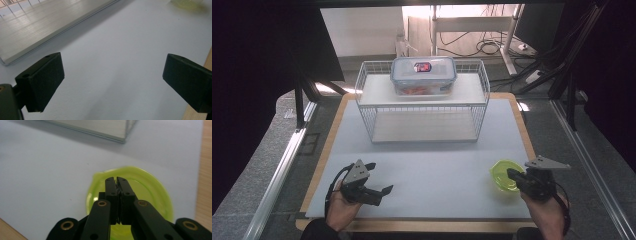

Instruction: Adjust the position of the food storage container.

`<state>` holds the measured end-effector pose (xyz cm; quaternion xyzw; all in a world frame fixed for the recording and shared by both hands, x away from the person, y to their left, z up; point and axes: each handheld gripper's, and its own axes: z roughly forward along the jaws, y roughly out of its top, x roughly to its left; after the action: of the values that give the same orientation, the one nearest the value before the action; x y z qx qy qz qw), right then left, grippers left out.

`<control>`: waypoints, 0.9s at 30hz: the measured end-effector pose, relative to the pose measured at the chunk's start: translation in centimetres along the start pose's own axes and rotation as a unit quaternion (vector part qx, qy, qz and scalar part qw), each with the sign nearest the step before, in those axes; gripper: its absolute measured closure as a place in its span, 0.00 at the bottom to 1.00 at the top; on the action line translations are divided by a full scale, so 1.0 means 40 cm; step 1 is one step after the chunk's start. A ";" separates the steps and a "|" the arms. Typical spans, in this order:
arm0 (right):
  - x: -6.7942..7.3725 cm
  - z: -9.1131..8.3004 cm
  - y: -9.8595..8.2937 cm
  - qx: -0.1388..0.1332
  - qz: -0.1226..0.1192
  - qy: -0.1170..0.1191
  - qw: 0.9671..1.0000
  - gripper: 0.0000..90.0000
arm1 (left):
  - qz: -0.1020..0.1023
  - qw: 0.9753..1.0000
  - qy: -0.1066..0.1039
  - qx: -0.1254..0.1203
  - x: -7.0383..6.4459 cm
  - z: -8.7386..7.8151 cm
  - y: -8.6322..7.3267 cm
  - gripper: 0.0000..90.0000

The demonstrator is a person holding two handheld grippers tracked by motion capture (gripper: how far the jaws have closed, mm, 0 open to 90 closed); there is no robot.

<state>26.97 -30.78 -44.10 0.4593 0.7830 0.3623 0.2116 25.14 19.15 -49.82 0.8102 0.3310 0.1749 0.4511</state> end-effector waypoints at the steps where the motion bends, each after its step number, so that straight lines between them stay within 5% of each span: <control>1: -0.008 -0.006 -0.005 0.000 0.005 -0.005 1.000 1.00 | 0.000 1.000 0.000 0.001 0.000 0.001 0.000 0.04; 7: -0.061 -0.040 -0.039 -0.008 0.038 -0.042 0.998 1.00 | -0.003 1.000 -0.003 0.004 0.000 0.003 -0.001 0.05; 14: -0.104 -0.022 -0.081 0.013 0.060 -0.081 0.995 1.00 | -0.005 1.000 -0.008 0.011 0.001 0.006 -0.002 0.06; 27: -0.107 0.032 -0.086 0.037 0.066 -0.075 0.994 1.00 | -0.006 1.000 -0.012 0.014 0.000 0.009 -0.002 0.07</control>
<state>27.97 -35.10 -47.55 0.5436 0.7454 0.3112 0.2281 25.33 18.95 -50.08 0.8166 0.3330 0.1578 0.4443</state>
